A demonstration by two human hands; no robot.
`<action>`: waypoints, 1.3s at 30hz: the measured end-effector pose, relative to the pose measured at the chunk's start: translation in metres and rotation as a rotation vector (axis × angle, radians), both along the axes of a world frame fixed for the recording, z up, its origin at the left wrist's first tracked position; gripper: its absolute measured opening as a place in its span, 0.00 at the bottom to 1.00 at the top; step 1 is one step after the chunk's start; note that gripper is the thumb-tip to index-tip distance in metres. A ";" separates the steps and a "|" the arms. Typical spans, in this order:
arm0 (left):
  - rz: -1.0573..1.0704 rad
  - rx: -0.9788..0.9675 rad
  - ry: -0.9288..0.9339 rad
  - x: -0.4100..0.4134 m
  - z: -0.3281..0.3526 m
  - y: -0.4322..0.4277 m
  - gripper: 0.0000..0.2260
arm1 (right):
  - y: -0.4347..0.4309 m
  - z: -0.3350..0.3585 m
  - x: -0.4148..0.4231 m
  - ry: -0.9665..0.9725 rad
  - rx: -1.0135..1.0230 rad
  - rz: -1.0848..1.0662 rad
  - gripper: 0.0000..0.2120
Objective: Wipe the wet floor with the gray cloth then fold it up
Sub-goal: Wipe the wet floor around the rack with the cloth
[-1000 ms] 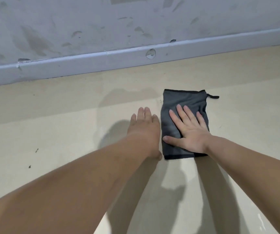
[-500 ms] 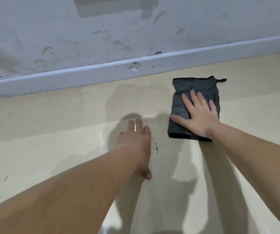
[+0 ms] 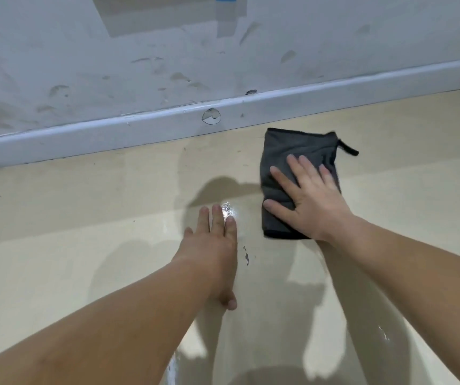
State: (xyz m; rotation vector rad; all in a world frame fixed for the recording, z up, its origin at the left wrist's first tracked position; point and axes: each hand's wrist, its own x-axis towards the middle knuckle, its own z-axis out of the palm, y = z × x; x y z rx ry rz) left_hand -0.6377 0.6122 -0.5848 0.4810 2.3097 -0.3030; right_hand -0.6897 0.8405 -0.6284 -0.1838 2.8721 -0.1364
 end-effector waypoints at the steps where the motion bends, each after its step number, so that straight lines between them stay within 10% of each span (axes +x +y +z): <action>1: 0.003 -0.004 0.002 0.000 0.000 0.001 0.71 | 0.014 0.000 0.000 -0.003 0.013 -0.067 0.41; 10: 0.037 0.003 0.012 0.002 0.004 0.005 0.72 | 0.020 -0.005 0.104 0.030 0.025 -0.543 0.41; 20: -0.040 -0.052 0.069 0.004 0.007 0.007 0.74 | -0.002 -0.008 0.230 0.043 -0.099 0.050 0.38; 25: -0.007 -0.099 0.084 0.009 0.004 0.011 0.76 | 0.069 0.003 0.186 -0.115 0.008 -0.325 0.40; 30: 0.045 -0.049 0.164 0.023 0.025 0.024 0.70 | 0.035 0.001 0.196 -0.055 -0.004 -0.588 0.40; 39: -0.362 -0.008 0.169 0.042 0.032 0.062 0.46 | 0.010 -0.004 0.301 0.032 -0.151 -0.322 0.37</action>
